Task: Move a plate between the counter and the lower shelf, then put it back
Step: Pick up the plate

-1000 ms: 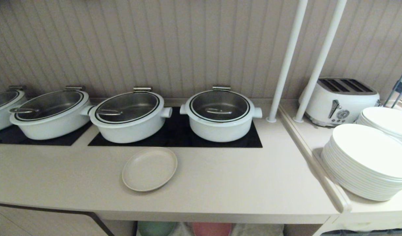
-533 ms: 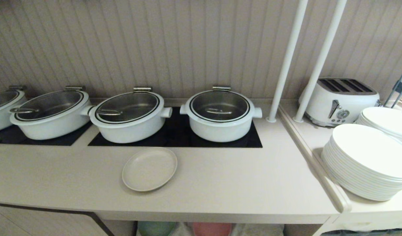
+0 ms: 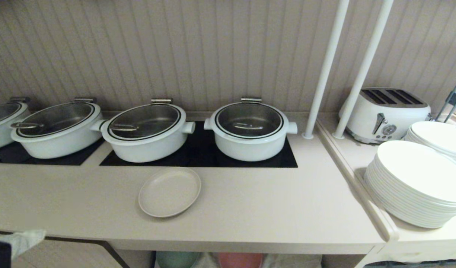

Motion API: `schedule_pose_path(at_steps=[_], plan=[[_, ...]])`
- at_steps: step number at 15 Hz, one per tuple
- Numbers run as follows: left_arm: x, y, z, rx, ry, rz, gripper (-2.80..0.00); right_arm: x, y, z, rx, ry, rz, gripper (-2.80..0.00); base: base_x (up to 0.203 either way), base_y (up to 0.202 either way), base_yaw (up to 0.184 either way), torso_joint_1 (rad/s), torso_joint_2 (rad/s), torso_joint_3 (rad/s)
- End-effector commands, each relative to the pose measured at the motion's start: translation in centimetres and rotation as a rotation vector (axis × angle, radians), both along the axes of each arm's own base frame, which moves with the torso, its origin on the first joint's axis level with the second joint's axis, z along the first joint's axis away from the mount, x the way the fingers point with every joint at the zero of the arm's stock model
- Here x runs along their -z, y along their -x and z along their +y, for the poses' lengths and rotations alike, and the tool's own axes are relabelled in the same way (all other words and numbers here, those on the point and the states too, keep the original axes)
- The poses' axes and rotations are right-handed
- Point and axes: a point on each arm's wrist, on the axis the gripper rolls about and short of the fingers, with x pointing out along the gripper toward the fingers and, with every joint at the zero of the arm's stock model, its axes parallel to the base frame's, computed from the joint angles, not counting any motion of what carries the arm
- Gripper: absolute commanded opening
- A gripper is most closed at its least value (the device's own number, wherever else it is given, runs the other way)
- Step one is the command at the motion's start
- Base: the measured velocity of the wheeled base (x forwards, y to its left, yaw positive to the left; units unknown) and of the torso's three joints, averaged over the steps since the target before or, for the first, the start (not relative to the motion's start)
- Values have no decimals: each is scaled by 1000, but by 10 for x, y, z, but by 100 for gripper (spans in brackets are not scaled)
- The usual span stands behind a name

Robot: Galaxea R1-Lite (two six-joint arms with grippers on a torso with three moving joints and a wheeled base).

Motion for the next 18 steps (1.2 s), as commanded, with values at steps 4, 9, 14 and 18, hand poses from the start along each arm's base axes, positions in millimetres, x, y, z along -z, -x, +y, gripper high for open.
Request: schedule_pose_path(at_steps=[4, 9, 14, 18], plan=[[3, -85, -4, 58, 11, 247, -280, 0, 0, 0, 0, -1, 1, -280, 0, 0, 0, 0, 0, 0], [17, -120, -6, 58, 17, 311, -280, 0, 0, 0, 0, -1, 1, -280, 0, 0, 0, 0, 0, 0], [21, -169, -5, -38, 36, 359, -280, 0, 0, 0, 0, -1, 1, -280, 0, 0, 0, 0, 0, 0], [37, -204, -5, -60, 8, 444, -280, 0, 0, 0, 0, -1, 1, -280, 0, 0, 0, 0, 0, 0]])
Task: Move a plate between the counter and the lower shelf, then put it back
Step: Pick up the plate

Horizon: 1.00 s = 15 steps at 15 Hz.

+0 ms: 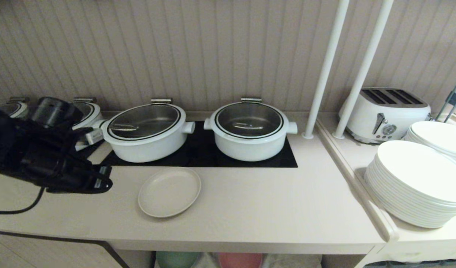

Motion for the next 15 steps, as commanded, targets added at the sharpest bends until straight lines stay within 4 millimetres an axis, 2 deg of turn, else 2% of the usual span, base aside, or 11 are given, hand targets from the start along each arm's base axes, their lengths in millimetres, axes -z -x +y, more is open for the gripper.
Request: schedule_pose_path(at_steps=[1, 6, 15], plan=[[22, -27, -1, 2, -7, 77, -280, 0, 0, 0, 0, 0, 1, -280, 0, 0, 0, 0, 0, 0], [48, -61, -2, 5, -10, 133, -280, 0, 0, 0, 0, 0, 0, -280, 0, 0, 0, 0, 0, 0], [74, -96, -12, 30, -11, 154, -280, 0, 0, 0, 0, 0, 1, -280, 0, 0, 0, 0, 0, 0]])
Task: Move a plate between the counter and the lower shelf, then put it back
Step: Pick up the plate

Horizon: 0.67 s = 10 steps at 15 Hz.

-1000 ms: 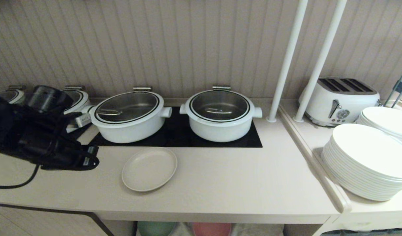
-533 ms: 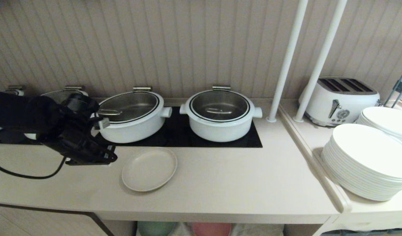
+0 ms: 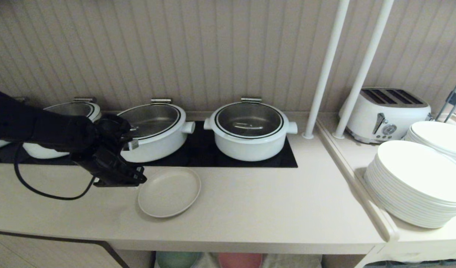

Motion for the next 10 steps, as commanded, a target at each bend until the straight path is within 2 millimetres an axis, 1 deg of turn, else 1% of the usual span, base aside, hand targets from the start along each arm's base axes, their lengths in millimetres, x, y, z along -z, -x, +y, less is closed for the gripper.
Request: schedule_pose_path(at_steps=[1, 3, 7, 10], plan=[[10, -10, -1, 2, 0, 16, -280, 0, 0, 0, 0, 0, 1, -280, 0, 0, 0, 0, 0, 0], [16, -16, -2, 1, -1, 25, -280, 0, 0, 0, 0, 0, 1, -280, 0, 0, 0, 0, 0, 0], [24, -20, -2, 3, -3, 42, -280, 0, 0, 0, 0, 0, 1, -280, 0, 0, 0, 0, 0, 0], [27, -25, 0, -1, -4, 43, -280, 0, 0, 0, 0, 0, 1, -280, 0, 0, 0, 0, 0, 0]])
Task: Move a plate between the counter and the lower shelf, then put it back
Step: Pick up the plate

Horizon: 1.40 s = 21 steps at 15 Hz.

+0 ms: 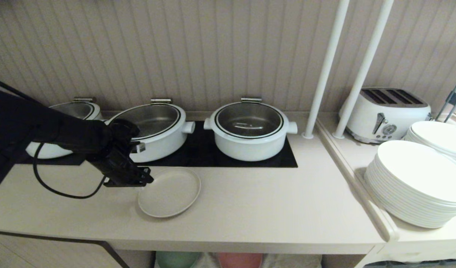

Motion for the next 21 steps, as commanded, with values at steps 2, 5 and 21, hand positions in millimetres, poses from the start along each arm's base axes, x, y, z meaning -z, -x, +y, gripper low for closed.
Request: schedule_pose_path(at_steps=[2, 5, 21], plan=[[2, -6, 0, -5, 2, -2, -280, 0, 0, 0, 0, -1, 1, -280, 0, 0, 0, 0, 0, 0], [4, -13, 1, -14, 5, -8, 0, 0, 0, 0, 0, -1, 1, -280, 0, 0, 0, 0, 0, 0], [24, -37, 10, -95, 25, 2, 0, 0, 0, 0, 0, -1, 1, -280, 0, 0, 0, 0, 0, 0]])
